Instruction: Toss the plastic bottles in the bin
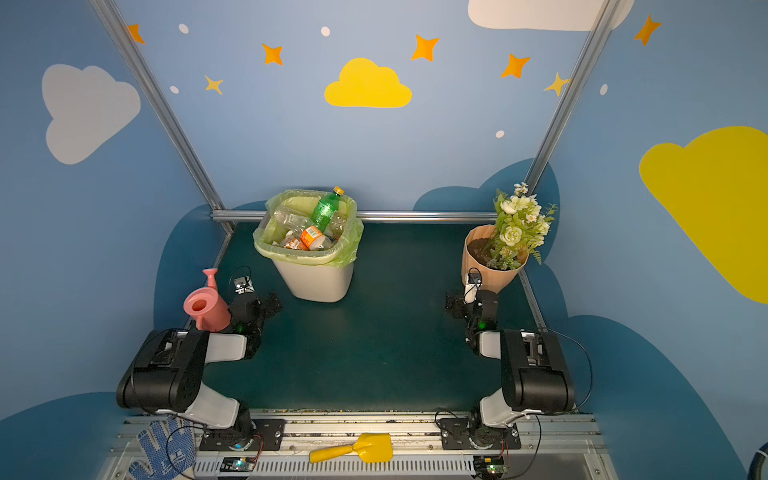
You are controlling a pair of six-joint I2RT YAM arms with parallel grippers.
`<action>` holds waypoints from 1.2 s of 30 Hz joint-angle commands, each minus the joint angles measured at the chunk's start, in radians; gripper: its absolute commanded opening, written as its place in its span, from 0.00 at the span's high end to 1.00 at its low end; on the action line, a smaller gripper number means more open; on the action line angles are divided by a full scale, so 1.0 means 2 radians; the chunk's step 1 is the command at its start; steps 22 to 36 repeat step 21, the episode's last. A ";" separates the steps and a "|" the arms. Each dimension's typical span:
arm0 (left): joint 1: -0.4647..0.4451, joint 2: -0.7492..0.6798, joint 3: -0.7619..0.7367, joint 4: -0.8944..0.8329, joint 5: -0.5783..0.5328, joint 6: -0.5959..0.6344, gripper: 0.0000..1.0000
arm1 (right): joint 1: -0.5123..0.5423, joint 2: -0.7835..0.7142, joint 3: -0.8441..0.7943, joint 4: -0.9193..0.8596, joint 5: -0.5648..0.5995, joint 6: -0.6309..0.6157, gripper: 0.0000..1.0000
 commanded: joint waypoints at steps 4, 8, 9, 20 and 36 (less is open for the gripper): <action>-0.002 -0.011 0.014 -0.013 0.008 0.010 0.00 | 0.002 -0.009 0.007 0.008 -0.005 -0.003 0.03; -0.002 -0.011 0.014 -0.010 0.007 0.010 0.00 | 0.002 -0.008 0.007 0.008 -0.005 -0.002 0.03; -0.002 -0.012 0.015 -0.015 0.007 0.010 0.00 | 0.001 -0.008 0.007 0.008 -0.005 -0.003 0.03; -0.002 -0.012 0.015 -0.013 0.007 0.010 0.00 | 0.002 -0.008 0.007 0.006 -0.004 -0.003 0.03; -0.001 -0.012 0.015 -0.013 0.007 0.010 0.00 | 0.002 -0.009 0.007 0.006 -0.004 -0.003 0.03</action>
